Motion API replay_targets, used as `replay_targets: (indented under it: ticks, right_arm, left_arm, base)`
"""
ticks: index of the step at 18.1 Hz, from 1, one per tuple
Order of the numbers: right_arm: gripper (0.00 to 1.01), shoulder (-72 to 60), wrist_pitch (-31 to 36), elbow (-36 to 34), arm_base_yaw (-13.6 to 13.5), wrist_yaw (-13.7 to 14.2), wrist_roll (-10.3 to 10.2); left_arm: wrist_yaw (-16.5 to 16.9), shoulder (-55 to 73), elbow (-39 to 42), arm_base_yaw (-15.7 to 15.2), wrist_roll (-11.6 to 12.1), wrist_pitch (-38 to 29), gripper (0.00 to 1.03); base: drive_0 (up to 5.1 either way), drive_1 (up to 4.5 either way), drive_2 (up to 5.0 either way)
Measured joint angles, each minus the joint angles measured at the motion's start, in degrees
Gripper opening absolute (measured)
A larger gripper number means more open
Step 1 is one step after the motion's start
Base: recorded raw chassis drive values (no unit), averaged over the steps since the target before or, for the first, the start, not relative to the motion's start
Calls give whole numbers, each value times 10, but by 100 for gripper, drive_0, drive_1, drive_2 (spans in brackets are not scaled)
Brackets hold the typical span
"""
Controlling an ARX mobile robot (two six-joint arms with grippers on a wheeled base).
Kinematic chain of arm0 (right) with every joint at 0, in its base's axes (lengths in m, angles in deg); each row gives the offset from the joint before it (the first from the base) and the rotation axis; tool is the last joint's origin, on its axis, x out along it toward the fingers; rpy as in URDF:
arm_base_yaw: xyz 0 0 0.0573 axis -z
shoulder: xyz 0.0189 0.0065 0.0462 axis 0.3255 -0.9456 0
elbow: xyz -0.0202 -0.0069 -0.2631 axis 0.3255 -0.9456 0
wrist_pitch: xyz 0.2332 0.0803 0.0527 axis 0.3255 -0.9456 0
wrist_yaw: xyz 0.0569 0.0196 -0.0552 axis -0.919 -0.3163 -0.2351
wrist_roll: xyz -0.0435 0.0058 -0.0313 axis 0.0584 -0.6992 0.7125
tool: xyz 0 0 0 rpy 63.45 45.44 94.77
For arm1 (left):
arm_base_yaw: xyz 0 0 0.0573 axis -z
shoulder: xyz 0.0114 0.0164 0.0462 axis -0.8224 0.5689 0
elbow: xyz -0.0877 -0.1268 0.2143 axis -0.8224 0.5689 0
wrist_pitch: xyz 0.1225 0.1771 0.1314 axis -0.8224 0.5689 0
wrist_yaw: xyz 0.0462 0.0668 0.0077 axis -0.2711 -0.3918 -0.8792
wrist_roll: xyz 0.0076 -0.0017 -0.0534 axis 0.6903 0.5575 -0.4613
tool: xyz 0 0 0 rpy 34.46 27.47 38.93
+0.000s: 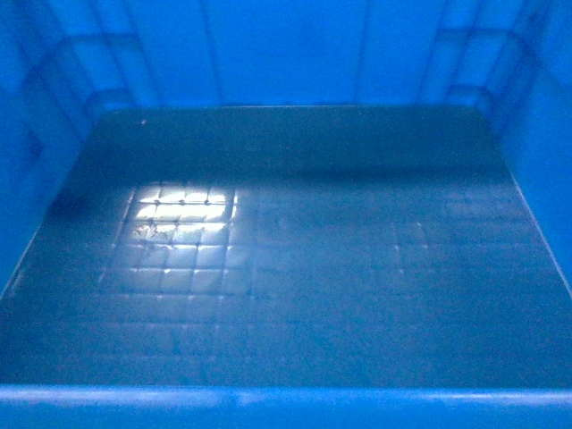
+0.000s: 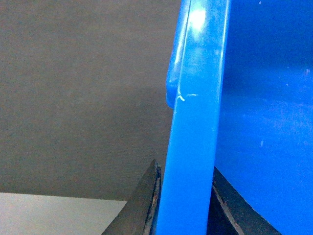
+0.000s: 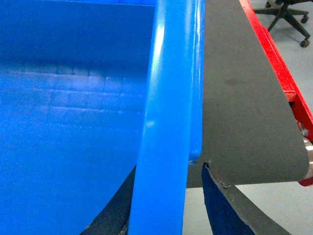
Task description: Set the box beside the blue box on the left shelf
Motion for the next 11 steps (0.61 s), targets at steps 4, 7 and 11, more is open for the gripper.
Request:
replay_targets:
  ticks: [4,7,11]
  right_arm:
    - [33,0,0,0,0,0,0]
    - [33,0,0,0,0,0,0]
    - [33,0,0,0,0,0,0]
  left_arm:
    - [0,0,0,0,0,0,19]
    - [0,0,0,0,0,0,19]
    - [0,0,0,0,1,0,19]
  base:
    - [0,0,0]
    - [0,0,0]
    - [-73,-73,-73]
